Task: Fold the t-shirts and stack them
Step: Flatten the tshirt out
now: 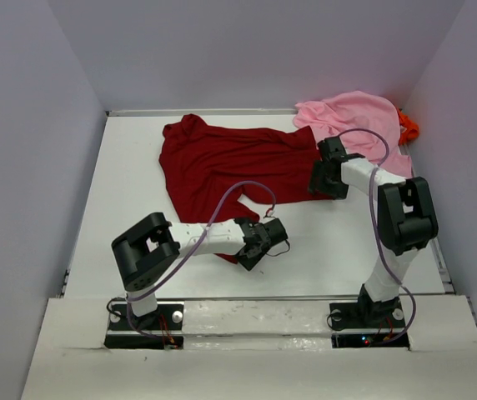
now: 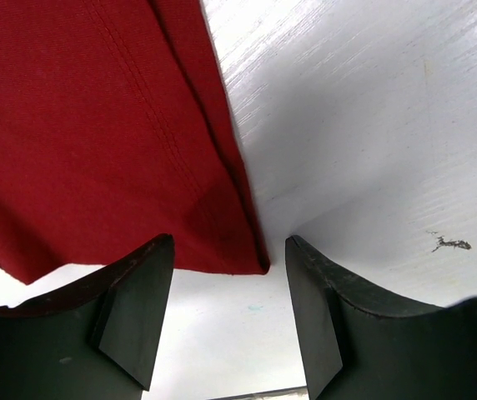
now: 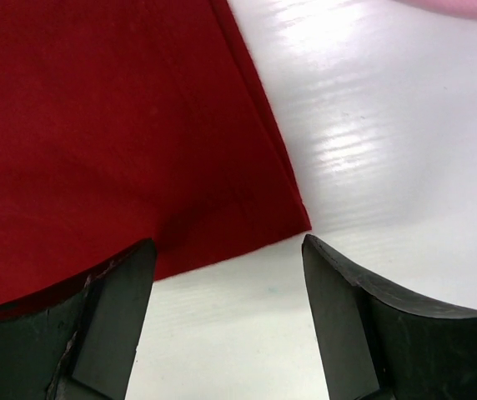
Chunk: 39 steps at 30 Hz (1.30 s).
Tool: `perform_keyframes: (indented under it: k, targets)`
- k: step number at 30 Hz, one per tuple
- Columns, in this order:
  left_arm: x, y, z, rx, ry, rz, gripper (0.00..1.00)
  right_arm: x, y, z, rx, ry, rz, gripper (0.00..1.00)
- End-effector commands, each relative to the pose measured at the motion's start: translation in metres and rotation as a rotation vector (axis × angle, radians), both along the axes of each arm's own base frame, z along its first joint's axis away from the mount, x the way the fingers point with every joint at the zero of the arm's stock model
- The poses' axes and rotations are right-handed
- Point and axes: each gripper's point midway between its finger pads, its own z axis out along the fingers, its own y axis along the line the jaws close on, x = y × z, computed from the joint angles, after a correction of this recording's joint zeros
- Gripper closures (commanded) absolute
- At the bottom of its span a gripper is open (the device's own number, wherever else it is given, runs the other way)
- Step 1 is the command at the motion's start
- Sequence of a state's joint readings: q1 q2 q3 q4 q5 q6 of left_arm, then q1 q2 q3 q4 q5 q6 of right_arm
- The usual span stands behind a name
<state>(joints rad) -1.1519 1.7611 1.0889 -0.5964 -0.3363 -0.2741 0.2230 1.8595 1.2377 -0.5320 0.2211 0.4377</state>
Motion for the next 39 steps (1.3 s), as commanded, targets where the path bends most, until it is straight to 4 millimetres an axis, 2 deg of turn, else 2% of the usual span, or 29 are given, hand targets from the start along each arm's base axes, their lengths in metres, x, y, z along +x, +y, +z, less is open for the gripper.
perform_keyframes:
  k: [1,4,7,13,19,26,33,39]
  targets:
    - [-0.02,0.014,-0.011,0.034,0.079,-0.015,0.32,-0.001,-0.006,0.032,-0.013,-0.065,-0.023,0.24]
    - [-0.02,0.012,-0.013,0.028,0.079,-0.017,0.32,-0.004,-0.007,0.04,-0.008,-0.075,-0.023,0.24]
    - [-0.02,0.01,-0.014,0.019,0.081,-0.024,0.32,-0.008,-0.01,0.038,-0.026,-0.069,-0.026,0.24]
    - [-0.021,0.006,-0.009,-0.009,0.079,-0.031,0.32,-0.018,-0.016,0.011,-0.058,0.006,-0.035,0.24]
    - [-0.02,0.005,-0.002,-0.028,0.068,-0.028,0.32,-0.022,-0.026,0.0,-0.118,0.036,-0.05,0.24]
    - [-0.018,0.005,0.004,-0.039,0.051,-0.024,0.32,-0.014,-0.03,-0.011,-0.157,0.059,-0.051,0.33]
    - [-0.018,0.003,0.01,-0.058,0.049,-0.026,0.32,0.006,-0.026,-0.005,-0.154,0.037,-0.043,0.32]
    - [-0.019,0.001,0.011,-0.068,0.053,-0.03,0.32,0.008,-0.022,0.012,-0.128,0.004,-0.031,0.29]
